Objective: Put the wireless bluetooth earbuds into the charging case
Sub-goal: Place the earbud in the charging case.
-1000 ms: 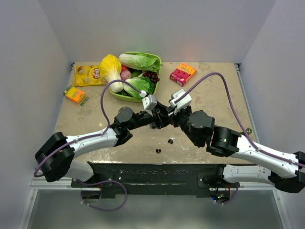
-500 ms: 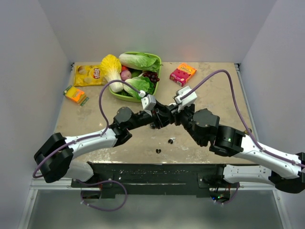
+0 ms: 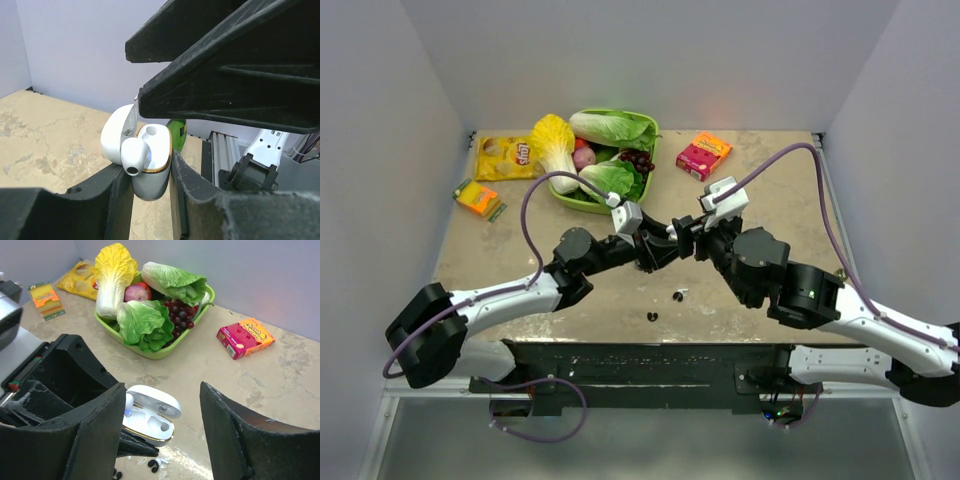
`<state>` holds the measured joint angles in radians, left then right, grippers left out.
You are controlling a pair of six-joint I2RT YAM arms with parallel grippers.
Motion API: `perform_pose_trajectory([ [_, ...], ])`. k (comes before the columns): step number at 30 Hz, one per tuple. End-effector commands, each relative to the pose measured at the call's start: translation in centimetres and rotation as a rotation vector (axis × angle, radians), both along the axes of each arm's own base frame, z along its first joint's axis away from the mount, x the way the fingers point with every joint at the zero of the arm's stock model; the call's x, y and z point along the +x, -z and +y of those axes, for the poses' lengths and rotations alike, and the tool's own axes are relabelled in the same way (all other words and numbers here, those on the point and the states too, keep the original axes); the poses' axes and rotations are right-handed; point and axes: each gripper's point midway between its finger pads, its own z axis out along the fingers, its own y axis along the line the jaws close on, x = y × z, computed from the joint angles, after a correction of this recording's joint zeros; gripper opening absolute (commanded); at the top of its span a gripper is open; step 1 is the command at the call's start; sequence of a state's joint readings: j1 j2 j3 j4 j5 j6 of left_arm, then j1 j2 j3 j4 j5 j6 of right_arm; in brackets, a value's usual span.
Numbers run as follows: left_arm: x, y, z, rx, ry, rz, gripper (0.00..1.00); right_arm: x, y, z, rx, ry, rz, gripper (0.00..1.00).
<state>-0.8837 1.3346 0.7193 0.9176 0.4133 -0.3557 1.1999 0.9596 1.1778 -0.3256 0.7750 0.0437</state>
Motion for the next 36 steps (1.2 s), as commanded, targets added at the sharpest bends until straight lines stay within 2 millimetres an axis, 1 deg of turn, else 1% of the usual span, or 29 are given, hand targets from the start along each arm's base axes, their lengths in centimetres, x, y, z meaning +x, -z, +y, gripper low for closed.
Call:
perform_pose_trajectory([
  [1,-0.2,-2.1,1.5,-0.056,-0.043,-0.07,0.0,-0.1,-0.9,-0.7,0.068,0.034,0.011,0.65],
  [2,0.0,-1.8,1.6,-0.045,-0.051,-0.07,0.0,-0.1,-0.9,-0.4,0.071,0.025,0.018,0.65],
  [3,0.0,-1.7,1.7,-0.041,-0.058,-0.068,0.0,0.0,-0.2,0.2,0.048,0.024,0.034,0.67],
  [9,0.6,-0.8,1.9,-0.017,-0.094,-0.054,0.0,-0.2,-0.8,1.8,0.112,-0.01,0.076,0.74],
  [11,0.8,-0.6,1.9,-0.011,-0.103,-0.05,0.0,-0.1,-1.0,2.2,0.126,-0.008,0.085,0.75],
  [14,0.8,-0.6,1.9,-0.01,-0.108,-0.052,0.0,0.1,-0.6,2.7,0.108,0.001,0.101,0.75],
  [18,0.8,-0.9,2.1,-0.018,-0.111,-0.058,0.0,0.5,0.6,2.7,0.055,0.036,0.124,0.75],
  [24,0.7,-1.2,2.3,-0.027,-0.113,-0.068,0.0,0.5,1.8,2.6,0.012,0.047,0.146,0.75],
  [32,0.6,-1.5,2.4,-0.031,-0.115,-0.076,0.0,0.4,2.2,1.6,-0.003,0.069,0.15,0.74],
  [36,0.6,-1.6,2.5,-0.032,-0.12,-0.077,0.0,0.2,2.7,1.3,-0.013,0.075,0.158,0.74],
])
